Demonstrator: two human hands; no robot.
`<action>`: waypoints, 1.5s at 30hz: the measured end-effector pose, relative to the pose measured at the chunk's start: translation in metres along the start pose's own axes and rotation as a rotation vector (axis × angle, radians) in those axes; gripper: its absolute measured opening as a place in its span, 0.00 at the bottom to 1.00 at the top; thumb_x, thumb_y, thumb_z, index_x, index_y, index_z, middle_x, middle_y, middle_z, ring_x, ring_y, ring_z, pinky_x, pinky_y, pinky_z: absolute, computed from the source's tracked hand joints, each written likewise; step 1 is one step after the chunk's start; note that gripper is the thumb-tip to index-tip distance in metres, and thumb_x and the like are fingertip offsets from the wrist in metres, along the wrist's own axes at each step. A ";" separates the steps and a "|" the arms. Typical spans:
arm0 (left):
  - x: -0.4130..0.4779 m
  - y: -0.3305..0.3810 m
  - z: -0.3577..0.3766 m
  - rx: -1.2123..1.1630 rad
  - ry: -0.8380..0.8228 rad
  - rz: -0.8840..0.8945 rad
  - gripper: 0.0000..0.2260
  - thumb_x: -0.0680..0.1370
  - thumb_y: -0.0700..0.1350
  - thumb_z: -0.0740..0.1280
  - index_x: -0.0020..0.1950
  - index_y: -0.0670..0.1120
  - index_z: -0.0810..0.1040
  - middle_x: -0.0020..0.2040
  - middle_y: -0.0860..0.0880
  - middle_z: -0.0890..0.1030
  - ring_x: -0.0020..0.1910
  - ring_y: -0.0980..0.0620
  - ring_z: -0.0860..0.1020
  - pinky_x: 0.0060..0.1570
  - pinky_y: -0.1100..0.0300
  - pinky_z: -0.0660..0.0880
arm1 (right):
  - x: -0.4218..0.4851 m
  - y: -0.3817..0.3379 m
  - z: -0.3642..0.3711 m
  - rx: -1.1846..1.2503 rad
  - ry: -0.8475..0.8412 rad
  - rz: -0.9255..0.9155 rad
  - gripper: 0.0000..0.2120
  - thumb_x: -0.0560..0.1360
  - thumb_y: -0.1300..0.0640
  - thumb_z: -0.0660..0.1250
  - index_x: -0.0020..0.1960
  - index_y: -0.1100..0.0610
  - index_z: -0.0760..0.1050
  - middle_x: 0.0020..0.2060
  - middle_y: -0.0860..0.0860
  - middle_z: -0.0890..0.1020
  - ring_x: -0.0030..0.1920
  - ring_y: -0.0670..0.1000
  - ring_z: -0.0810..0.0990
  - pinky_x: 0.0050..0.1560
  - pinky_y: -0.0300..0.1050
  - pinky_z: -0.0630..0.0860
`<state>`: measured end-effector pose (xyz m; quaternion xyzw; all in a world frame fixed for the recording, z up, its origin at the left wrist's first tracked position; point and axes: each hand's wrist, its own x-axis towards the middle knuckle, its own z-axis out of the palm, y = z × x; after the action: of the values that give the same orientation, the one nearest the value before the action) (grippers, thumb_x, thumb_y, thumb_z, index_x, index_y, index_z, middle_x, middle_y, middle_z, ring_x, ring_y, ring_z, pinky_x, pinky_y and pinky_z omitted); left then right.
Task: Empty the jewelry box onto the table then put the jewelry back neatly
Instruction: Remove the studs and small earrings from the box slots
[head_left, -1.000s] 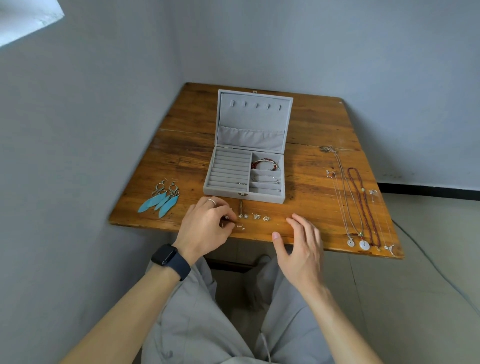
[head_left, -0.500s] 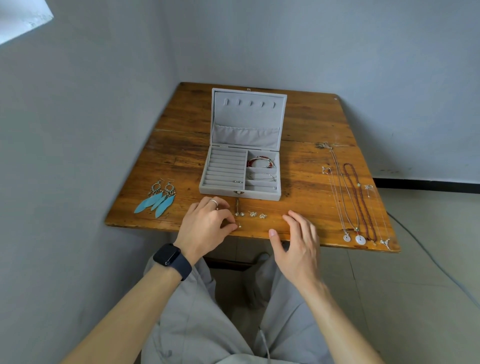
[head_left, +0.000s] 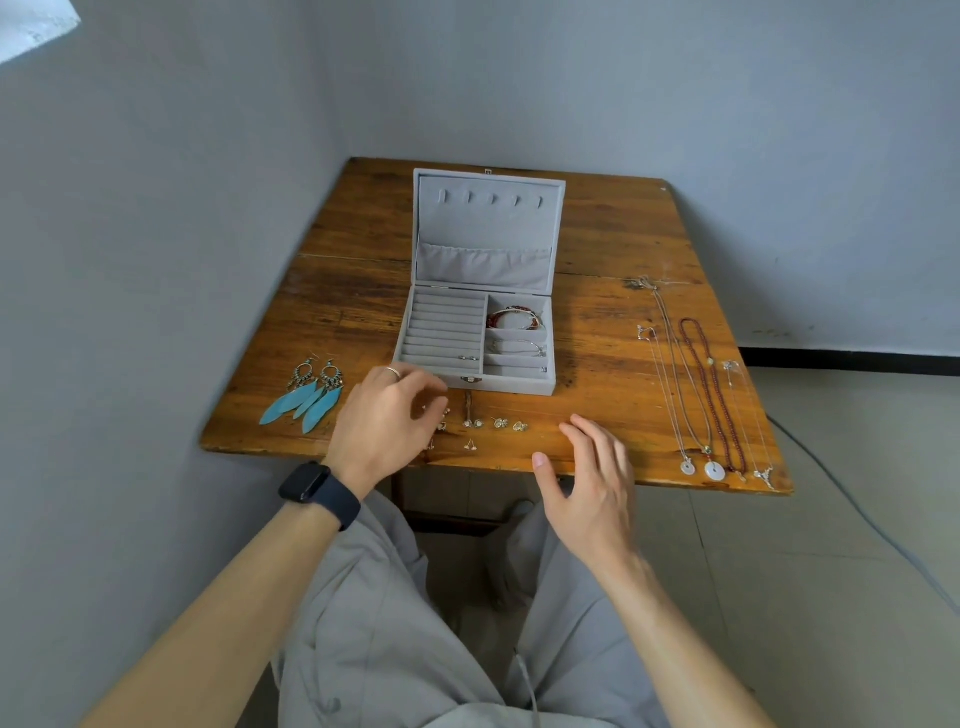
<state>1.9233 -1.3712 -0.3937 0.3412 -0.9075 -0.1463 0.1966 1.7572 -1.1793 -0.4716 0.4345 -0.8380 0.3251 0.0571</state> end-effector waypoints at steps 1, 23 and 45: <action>0.007 -0.004 -0.001 -0.008 0.018 -0.021 0.13 0.79 0.51 0.67 0.62 0.51 0.80 0.61 0.49 0.79 0.63 0.49 0.75 0.56 0.50 0.77 | -0.001 0.001 0.000 0.001 -0.002 -0.001 0.25 0.79 0.41 0.61 0.66 0.57 0.75 0.68 0.50 0.75 0.68 0.52 0.70 0.67 0.48 0.67; 0.058 -0.036 0.040 0.108 -0.178 -0.152 0.25 0.85 0.55 0.43 0.82 0.50 0.50 0.82 0.56 0.44 0.80 0.54 0.50 0.78 0.46 0.49 | 0.135 -0.073 0.005 -0.085 -0.259 -0.245 0.14 0.80 0.49 0.65 0.63 0.49 0.80 0.57 0.46 0.80 0.58 0.47 0.74 0.54 0.41 0.75; 0.060 -0.041 0.031 0.193 -0.184 -0.121 0.25 0.85 0.55 0.43 0.81 0.50 0.53 0.82 0.53 0.48 0.80 0.53 0.51 0.77 0.45 0.47 | 0.130 -0.067 -0.003 0.133 -0.279 -0.135 0.02 0.81 0.52 0.64 0.51 0.46 0.75 0.50 0.40 0.77 0.53 0.41 0.75 0.49 0.29 0.70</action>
<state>1.8911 -1.4373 -0.4220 0.3977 -0.9093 -0.1006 0.0695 1.7281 -1.2951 -0.3869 0.5336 -0.7832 0.3120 -0.0668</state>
